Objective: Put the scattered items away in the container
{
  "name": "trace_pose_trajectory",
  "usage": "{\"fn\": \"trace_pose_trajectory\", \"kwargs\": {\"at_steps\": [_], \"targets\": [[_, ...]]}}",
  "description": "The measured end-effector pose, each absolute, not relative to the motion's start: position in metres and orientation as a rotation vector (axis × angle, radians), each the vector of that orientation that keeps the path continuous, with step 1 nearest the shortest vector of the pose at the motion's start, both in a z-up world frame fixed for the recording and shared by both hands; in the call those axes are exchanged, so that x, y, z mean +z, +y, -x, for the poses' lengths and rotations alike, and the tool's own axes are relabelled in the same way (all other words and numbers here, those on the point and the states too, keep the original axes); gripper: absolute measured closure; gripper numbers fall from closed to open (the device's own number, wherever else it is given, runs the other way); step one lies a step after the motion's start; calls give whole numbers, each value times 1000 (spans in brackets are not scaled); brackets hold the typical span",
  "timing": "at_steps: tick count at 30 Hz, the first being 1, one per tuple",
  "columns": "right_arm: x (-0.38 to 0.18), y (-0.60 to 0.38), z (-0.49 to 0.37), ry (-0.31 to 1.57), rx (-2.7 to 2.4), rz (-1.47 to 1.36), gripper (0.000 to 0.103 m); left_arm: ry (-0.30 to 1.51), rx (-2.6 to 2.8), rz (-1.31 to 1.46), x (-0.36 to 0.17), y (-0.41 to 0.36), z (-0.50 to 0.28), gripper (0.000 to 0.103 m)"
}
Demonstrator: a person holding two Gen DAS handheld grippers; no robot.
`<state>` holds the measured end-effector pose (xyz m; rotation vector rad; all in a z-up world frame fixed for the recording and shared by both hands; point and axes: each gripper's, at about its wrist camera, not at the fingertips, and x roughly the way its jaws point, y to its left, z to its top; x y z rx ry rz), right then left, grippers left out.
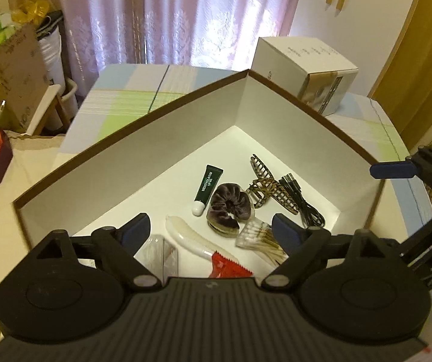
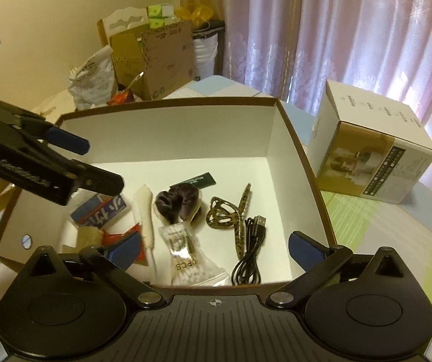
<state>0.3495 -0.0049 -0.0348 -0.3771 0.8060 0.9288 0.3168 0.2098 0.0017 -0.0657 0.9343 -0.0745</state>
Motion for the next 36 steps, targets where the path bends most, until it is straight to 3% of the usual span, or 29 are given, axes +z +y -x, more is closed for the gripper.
{"fn": "trace_pose_trajectory", "kwargs": {"at_steps": [16, 36], "targets": [[-4, -42, -296, 687, 912, 360, 2, 796, 62, 3, 55, 175, -229, 2], [22, -115, -247, 716, 907, 275, 2, 797, 171, 85, 77, 115, -145, 2]]}}
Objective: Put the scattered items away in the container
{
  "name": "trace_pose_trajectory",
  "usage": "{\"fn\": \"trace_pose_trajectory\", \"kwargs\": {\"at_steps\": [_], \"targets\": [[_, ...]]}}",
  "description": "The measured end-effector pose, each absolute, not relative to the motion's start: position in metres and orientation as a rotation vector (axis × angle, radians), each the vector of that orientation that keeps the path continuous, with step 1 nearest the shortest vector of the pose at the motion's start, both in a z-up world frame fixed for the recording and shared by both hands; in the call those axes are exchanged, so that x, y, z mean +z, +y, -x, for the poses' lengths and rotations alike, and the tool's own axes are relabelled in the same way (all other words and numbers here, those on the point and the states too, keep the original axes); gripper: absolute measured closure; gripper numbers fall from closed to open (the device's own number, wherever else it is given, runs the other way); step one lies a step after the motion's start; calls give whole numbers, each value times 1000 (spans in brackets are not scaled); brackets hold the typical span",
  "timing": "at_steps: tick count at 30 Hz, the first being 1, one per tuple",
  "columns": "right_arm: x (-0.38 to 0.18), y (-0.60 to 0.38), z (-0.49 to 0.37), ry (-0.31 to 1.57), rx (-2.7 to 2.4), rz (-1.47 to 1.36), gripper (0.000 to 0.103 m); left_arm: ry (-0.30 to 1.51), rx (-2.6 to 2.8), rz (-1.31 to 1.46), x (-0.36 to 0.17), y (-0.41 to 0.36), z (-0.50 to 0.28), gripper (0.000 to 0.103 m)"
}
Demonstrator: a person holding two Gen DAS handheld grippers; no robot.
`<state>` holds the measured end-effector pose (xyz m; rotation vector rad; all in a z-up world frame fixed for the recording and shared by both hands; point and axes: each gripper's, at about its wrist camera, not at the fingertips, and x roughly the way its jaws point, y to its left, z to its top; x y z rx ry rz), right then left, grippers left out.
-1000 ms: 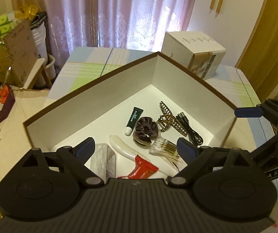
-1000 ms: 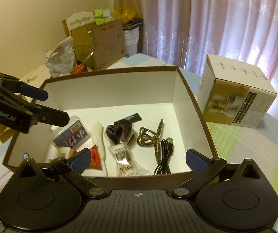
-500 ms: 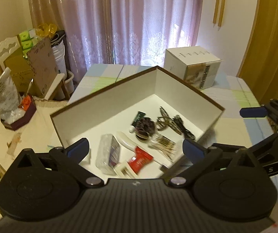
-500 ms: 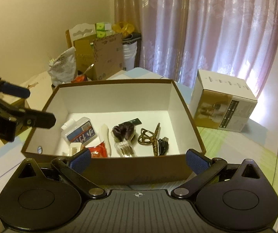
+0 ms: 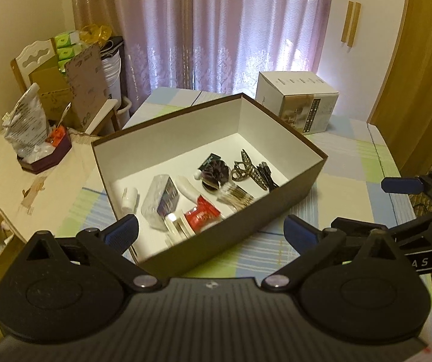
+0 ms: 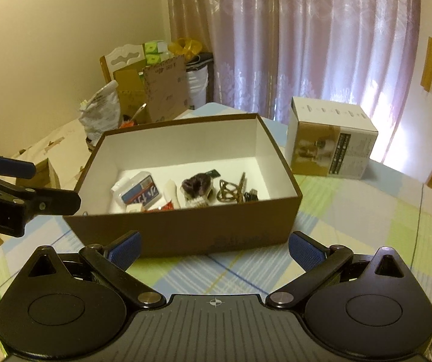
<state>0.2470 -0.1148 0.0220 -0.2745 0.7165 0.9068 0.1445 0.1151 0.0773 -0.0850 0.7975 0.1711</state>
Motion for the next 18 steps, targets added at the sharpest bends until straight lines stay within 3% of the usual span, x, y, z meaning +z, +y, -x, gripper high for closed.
{"fn": "trace_pose_trajectory", "kwargs": {"at_steps": [18], "targets": [[22, -153, -210, 704, 947, 309, 2, 792, 224, 96, 73, 73, -96, 2]]}}
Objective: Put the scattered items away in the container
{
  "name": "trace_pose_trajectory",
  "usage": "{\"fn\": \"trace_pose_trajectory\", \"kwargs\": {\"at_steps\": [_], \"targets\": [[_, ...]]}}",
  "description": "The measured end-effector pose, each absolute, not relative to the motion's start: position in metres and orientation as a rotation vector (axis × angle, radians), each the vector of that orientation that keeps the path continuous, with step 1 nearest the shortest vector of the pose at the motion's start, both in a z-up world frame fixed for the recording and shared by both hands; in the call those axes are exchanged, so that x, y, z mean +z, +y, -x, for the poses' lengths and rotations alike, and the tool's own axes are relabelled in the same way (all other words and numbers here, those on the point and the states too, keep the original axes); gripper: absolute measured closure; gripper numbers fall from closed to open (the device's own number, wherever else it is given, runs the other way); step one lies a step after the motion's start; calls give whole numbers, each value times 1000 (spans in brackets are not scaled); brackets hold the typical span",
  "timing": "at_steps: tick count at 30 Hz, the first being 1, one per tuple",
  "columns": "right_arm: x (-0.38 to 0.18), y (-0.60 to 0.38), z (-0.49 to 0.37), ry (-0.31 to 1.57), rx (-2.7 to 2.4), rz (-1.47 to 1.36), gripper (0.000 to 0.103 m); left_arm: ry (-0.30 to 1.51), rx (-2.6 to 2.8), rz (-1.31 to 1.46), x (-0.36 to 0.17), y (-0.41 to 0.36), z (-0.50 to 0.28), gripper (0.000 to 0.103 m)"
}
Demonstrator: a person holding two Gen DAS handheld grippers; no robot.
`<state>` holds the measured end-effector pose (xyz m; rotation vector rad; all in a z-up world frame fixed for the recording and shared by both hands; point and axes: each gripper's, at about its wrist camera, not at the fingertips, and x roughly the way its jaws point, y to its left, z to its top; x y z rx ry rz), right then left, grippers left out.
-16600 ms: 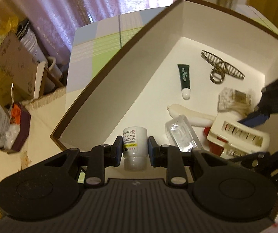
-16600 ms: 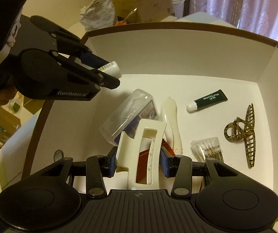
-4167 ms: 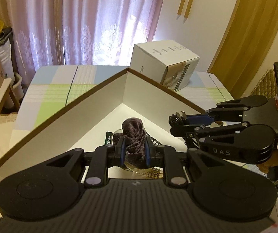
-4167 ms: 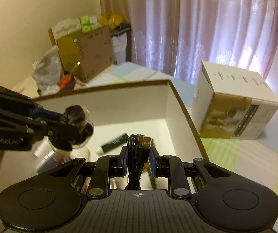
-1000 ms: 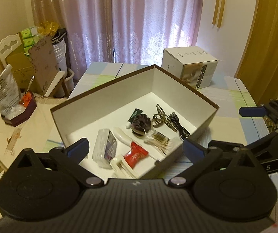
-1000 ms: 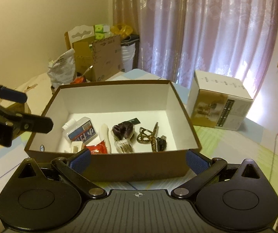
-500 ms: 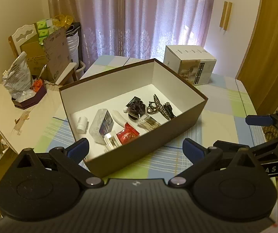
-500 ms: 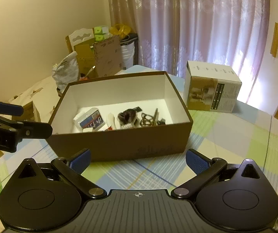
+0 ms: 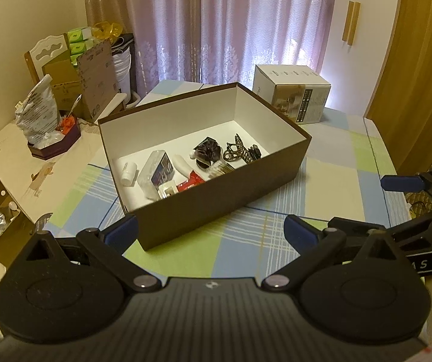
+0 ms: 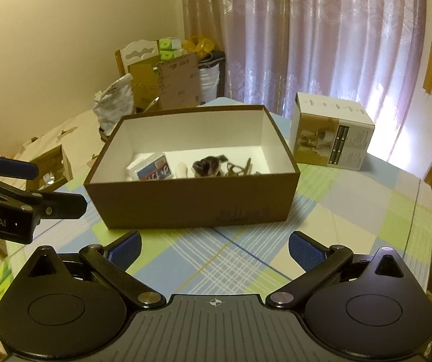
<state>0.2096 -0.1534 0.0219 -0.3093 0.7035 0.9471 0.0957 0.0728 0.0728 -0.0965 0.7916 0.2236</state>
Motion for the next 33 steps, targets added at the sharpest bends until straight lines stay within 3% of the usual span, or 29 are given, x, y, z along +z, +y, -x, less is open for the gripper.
{"fn": "trace_pose_trajectory", "kwargs": {"at_steps": [33], "targets": [[7, -201, -165, 701, 969, 331, 2, 813, 256, 70, 57, 19, -48, 2]]}}
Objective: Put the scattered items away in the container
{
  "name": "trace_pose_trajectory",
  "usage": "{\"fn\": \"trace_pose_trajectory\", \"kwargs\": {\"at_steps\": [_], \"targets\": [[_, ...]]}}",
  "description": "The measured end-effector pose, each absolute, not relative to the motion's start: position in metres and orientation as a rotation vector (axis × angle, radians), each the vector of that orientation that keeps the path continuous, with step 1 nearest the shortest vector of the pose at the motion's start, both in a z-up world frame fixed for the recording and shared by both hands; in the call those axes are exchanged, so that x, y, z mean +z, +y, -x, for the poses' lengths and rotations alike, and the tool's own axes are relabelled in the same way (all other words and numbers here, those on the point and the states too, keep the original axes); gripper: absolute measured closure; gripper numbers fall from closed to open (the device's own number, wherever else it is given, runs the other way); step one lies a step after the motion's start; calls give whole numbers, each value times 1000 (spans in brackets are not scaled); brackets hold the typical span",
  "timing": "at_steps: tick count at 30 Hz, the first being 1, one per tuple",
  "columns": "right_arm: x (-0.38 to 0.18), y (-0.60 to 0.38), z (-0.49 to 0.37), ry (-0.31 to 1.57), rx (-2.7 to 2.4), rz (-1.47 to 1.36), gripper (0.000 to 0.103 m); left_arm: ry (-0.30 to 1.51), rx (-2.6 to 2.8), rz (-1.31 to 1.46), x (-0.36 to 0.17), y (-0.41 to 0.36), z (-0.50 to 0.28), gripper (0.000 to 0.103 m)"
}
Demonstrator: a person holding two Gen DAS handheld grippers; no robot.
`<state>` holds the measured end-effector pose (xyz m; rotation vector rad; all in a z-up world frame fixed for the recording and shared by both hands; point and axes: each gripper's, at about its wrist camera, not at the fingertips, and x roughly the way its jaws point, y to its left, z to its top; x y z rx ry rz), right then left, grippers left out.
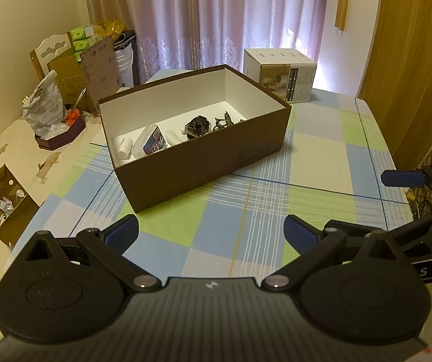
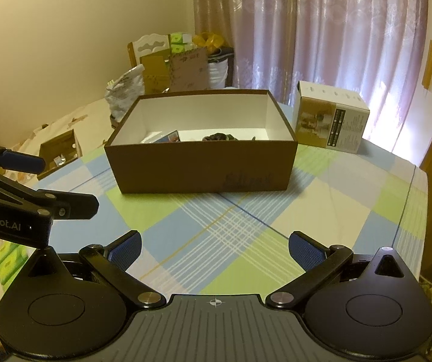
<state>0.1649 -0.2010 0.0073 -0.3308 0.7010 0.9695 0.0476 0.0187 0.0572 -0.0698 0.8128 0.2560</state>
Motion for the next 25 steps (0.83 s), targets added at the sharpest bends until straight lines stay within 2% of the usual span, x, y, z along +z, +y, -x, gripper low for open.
{"fn": "trace_pose_trajectory", "kwargs": {"at_steps": [25], "targets": [[2, -201, -157, 688, 951, 350, 2, 824, 251, 71, 48, 21, -48, 2]]}}
